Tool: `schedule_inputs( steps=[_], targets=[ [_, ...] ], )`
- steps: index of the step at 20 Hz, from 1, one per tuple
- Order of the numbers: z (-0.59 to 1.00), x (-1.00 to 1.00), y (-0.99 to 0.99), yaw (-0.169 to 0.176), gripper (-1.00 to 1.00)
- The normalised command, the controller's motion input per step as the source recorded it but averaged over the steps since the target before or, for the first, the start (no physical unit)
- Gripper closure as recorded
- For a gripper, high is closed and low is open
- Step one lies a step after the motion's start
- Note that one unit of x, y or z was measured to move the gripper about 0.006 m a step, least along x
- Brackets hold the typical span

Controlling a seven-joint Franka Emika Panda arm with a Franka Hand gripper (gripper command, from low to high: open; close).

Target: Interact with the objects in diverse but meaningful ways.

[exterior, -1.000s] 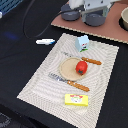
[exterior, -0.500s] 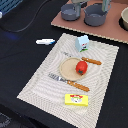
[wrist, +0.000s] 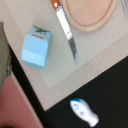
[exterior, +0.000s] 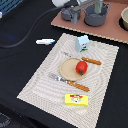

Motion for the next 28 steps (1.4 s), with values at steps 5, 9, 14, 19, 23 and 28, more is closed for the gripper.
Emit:
schedule_inputs(
  steps=[5, 9, 14, 19, 23, 28],
  targets=[
    [0.08, 0.15, -0.90, 0.056, -1.00],
    [0.08, 0.21, -0.91, 0.048, -1.00],
    [0.09, 0.35, -0.75, 0.102, -1.00],
    [0.00, 0.37, -0.66, 0.116, -1.00],
    [0.01, 0.56, -0.59, 0.073, -1.00],
    [0.14, 0.84, -0.36, 0.008, -1.00]
  ],
)
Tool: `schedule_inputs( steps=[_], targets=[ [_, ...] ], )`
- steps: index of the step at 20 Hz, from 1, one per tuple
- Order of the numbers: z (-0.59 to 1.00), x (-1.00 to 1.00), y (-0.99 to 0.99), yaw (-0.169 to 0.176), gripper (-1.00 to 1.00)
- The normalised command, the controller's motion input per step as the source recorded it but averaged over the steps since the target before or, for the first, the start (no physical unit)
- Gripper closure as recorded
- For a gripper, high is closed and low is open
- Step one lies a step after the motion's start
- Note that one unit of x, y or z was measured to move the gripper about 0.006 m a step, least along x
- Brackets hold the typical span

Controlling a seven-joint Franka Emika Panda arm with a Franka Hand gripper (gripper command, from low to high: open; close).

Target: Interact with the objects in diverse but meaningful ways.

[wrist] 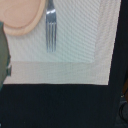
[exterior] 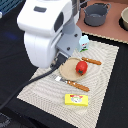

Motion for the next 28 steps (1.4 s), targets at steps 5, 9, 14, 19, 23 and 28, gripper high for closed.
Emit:
schedule_inputs(
  steps=[5, 9, 14, 19, 23, 28],
  targets=[
    [0.25, 0.91, -0.17, 0.012, -1.00],
    [0.02, 0.73, -0.23, 0.064, -1.00],
    [-0.07, 0.65, -0.35, 0.084, -1.00],
    [-0.18, 0.60, -0.43, 0.095, -1.00],
    [-0.10, 0.67, -0.52, 0.063, -1.00],
    [-0.11, 0.62, -0.30, 0.035, -1.00]
  ],
)
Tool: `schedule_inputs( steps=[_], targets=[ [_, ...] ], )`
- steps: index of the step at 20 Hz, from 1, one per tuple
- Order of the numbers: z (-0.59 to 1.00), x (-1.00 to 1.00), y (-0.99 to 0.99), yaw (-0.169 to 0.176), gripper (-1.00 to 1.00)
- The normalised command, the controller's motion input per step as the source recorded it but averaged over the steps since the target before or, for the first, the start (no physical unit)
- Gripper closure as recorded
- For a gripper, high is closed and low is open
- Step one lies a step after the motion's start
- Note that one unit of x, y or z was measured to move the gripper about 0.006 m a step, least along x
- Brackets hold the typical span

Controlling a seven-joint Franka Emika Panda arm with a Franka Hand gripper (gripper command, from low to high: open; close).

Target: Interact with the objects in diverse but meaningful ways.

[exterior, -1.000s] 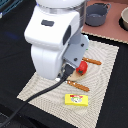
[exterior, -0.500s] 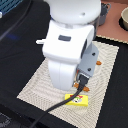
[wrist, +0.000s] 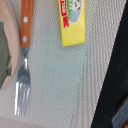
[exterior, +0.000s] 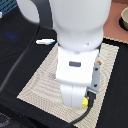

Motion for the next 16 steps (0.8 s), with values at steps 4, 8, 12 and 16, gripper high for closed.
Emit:
schedule_inputs(
  steps=[4, 8, 12, 16],
  targets=[
    [-0.24, 0.25, -0.11, 0.015, -1.00],
    [-0.32, 0.15, -0.02, 0.024, -1.00],
    [-0.34, 0.19, -0.10, 0.004, -1.00],
    [-0.33, 0.27, -0.19, 0.000, -1.00]
  ],
)
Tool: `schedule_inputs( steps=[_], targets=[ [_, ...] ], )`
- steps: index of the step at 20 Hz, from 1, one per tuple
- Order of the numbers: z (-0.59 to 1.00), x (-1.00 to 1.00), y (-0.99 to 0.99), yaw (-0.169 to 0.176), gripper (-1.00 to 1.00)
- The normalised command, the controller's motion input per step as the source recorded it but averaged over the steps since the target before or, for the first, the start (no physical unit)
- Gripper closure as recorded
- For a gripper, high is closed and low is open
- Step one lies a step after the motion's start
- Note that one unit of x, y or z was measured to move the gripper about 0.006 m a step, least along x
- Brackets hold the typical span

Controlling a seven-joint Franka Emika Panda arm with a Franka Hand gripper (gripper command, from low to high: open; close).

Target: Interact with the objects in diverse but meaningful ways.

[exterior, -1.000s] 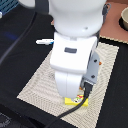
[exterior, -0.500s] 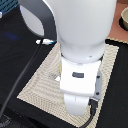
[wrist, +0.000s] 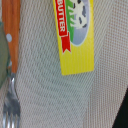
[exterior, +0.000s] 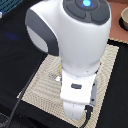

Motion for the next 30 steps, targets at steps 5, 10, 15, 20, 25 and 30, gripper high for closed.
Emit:
schedule_inputs(
  steps=[5, 10, 15, 20, 25, 30],
  targets=[
    [-0.34, 0.33, -0.19, 0.000, -1.00],
    [-0.38, 0.28, -0.20, 0.000, 1.00],
    [-0.44, 0.19, -0.22, 0.000, 1.00],
    [-0.44, 0.17, -0.23, 0.000, 1.00],
    [-0.34, 0.23, -0.19, 0.000, 1.00],
    [0.14, -0.17, -0.01, 0.003, 1.00]
  ],
)
